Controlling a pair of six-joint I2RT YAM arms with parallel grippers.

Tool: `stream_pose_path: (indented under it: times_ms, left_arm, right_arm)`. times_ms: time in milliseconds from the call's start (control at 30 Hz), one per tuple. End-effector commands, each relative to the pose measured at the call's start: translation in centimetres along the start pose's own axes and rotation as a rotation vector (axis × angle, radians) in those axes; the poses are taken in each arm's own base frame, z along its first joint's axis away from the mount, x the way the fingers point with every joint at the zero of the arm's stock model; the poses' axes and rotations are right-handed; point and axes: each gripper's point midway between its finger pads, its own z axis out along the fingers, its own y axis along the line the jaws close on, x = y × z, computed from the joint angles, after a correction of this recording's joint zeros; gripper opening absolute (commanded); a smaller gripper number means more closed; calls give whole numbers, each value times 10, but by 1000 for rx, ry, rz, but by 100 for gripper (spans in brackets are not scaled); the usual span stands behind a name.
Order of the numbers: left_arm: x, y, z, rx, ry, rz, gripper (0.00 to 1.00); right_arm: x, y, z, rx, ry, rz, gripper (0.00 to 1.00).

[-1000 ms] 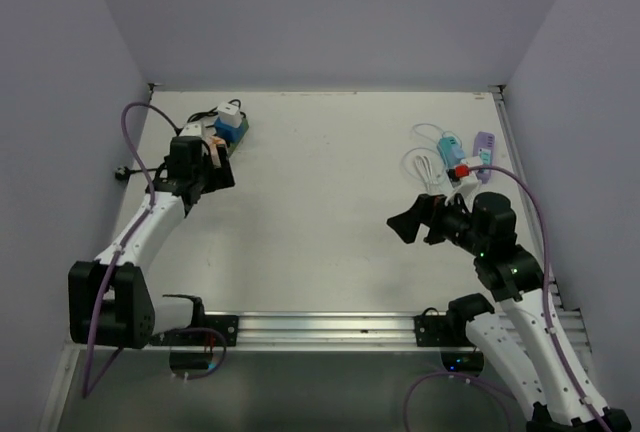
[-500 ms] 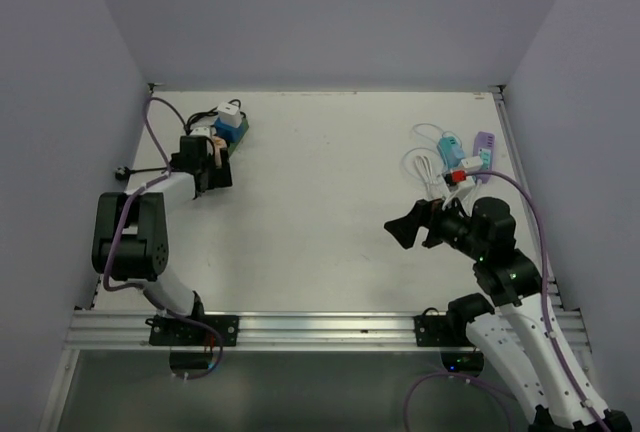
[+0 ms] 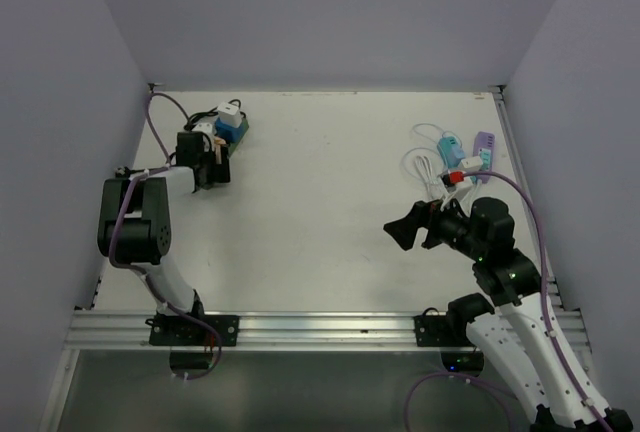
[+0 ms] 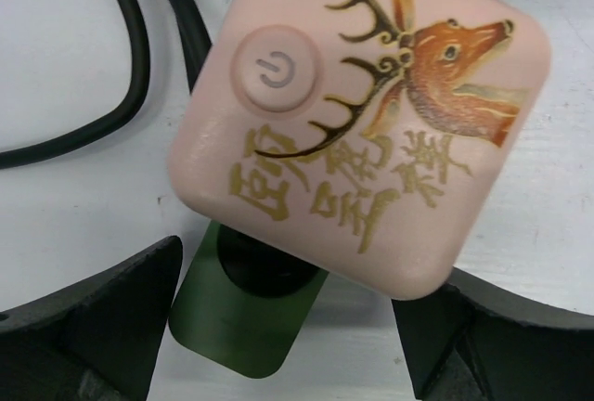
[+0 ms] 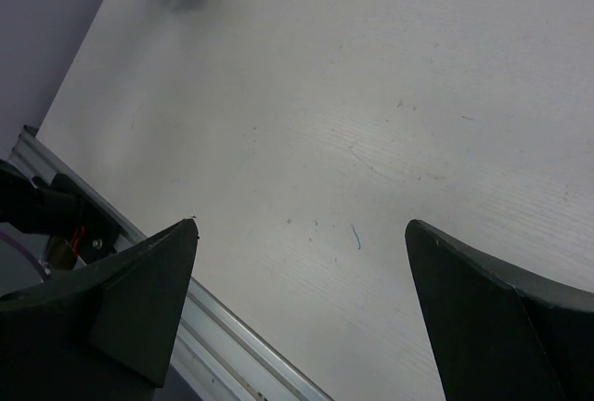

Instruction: Pull the plug off the socket

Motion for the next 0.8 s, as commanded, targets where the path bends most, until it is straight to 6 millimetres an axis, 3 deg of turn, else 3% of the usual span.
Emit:
stream_pose_path:
  times_ms: [0,233,433,467,600,767]
  left_arm:
    - [-13,-11,0,69,-57,20,90]
    - [-9,-26,-13,153,-71,9,70]
    - [-4,-33,-22,153,-70,12,65]
    - [1,-46,-25,174,-65,26,63]
    - [6,-61,-30,166,-57,51,55]
    - [0,-91,-37,170,-66,82,42]
  right_arm:
    - [-2,-1,3,3,-8,-6,99]
    - [-5,3,2,-14,-15,-2,99]
    - [-7,8,0,-30,-16,0,99]
    - [-7,8,0,-29,-17,1,99]
    - [-6,7,0,-28,-11,5,99]
    - [-5,9,-1,-34,-6,5,99]
